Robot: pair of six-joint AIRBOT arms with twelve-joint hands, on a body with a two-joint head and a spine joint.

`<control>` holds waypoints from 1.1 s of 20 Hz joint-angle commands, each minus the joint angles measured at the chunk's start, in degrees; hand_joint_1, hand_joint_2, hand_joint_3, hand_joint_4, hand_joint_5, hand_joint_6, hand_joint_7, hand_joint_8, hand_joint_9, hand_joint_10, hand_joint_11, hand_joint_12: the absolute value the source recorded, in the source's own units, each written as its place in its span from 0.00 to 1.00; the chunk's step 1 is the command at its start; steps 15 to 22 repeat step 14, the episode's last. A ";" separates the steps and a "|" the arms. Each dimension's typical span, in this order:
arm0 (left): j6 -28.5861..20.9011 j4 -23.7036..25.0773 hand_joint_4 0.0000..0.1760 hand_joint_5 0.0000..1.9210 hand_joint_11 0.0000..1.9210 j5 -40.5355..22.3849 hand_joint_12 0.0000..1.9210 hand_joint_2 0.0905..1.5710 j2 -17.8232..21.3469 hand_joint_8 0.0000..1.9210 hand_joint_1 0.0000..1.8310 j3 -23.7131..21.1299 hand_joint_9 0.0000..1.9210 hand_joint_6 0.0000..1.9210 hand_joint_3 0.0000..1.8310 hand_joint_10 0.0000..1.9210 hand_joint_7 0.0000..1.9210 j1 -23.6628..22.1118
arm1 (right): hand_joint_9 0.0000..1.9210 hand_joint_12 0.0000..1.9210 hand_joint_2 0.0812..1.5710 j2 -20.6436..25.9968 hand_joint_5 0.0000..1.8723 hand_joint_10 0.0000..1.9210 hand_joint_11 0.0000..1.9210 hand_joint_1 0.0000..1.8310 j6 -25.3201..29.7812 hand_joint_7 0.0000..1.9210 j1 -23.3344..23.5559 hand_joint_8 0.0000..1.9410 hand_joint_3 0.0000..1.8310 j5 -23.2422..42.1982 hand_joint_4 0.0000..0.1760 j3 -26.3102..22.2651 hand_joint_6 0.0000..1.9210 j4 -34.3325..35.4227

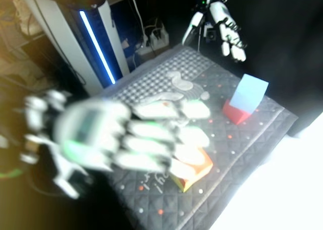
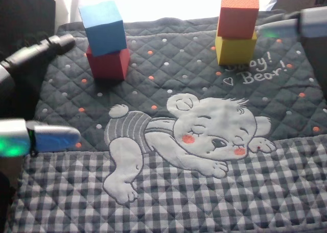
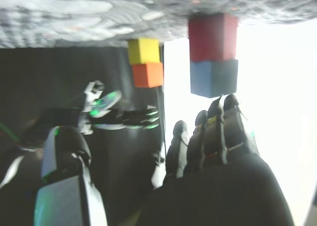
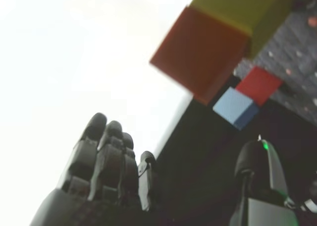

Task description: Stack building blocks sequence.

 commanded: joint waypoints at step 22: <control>-1.56 -2.43 0.52 0.00 0.00 -27.45 0.00 0.79 -0.73 0.00 0.08 -2.22 0.00 0.00 0.01 0.00 0.00 1.05 | 0.05 0.01 0.64 8.62 0.00 0.00 0.04 0.55 -4.74 0.05 -28.16 0.00 0.00 36.37 0.39 -15.94 0.00 10.67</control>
